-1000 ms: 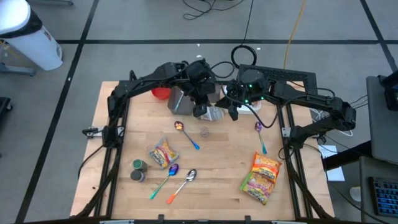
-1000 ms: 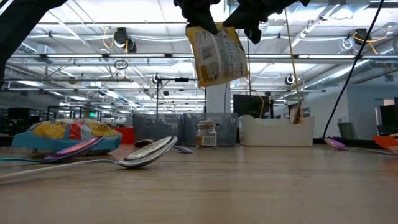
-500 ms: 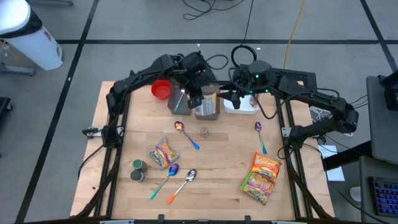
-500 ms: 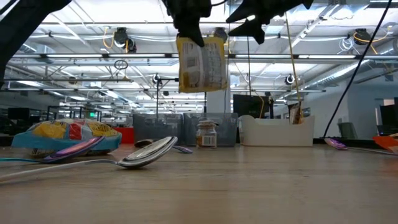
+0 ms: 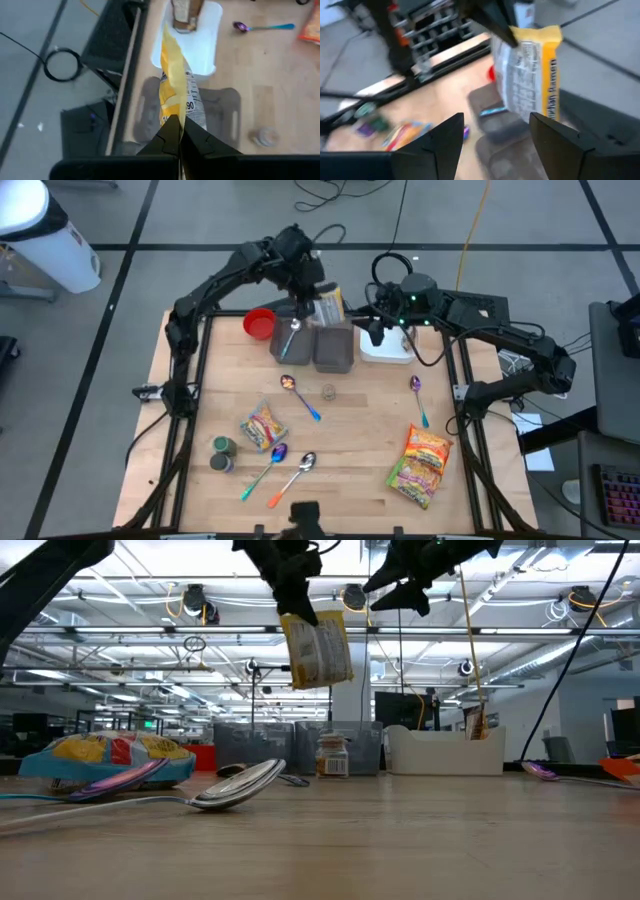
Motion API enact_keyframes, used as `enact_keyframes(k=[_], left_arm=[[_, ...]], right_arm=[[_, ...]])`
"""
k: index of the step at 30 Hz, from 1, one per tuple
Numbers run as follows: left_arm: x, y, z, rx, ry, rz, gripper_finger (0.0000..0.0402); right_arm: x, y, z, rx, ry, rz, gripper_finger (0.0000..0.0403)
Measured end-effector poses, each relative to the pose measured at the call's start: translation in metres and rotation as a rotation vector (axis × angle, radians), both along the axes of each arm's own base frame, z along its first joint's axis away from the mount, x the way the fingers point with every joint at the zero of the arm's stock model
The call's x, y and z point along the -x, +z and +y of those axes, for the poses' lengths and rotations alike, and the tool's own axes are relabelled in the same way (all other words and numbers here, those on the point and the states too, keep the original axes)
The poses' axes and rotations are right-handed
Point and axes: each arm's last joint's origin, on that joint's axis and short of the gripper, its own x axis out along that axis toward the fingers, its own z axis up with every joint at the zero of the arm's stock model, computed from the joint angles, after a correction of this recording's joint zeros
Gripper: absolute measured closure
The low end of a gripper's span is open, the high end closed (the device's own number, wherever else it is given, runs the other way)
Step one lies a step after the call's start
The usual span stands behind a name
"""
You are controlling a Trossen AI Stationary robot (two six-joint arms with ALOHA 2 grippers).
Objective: Pick & Place Food Item
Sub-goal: Put the yellow noodle pack into the right black bin
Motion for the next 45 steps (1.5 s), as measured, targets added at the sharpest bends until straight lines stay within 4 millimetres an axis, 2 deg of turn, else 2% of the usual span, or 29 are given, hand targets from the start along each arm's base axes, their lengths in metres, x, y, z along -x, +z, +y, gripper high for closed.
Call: enact_keyframes(k=[6, 9, 12, 17, 20, 25, 34, 39, 45], left_arm=[[0.013, -0.009, 0.039, 0.007, 0.019, -0.039, 0.0400], [0.014, -0.011, 0.056, -0.018, 0.021, -0.105, 0.0400], [0.010, -0.011, 0.063, -0.020, 0.008, -0.171, 0.0400], [0.000, -0.006, 0.050, -0.044, -0.046, -0.178, 0.0400], [-0.006, 0.007, 0.037, -0.105, -0.076, -0.209, 0.0400], [-0.002, 0.033, 0.028, -0.150, -0.071, -0.326, 0.0400], [0.001, 0.031, 0.031, -0.042, 0.027, -0.335, 0.0401], [0.025, 0.039, 0.031, 0.055, 0.096, -0.300, 0.0401], [0.053, 0.050, 0.016, 0.077, 0.125, -0.216, 0.0401]], right_arm=[[0.000, -0.004, -0.004, -0.016, -0.123, -0.010, 0.0187], [-0.001, -0.013, -0.007, -0.077, -0.177, -0.030, 0.0188], [-0.001, -0.021, -0.010, -0.120, -0.210, -0.062, 0.0188], [0.000, -0.041, -0.011, -0.185, -0.237, -0.058, 0.0191], [0.002, -0.049, -0.013, -0.198, -0.266, -0.053, 0.0192], [0.007, -0.056, -0.019, -0.204, -0.297, -0.034, 0.0193], [0.015, -0.057, -0.029, -0.223, -0.219, -0.038, 0.0191], [0.020, -0.056, -0.036, -0.214, -0.217, -0.038, 0.0194], [0.026, -0.055, -0.042, -0.219, -0.202, -0.047, 0.0195]])
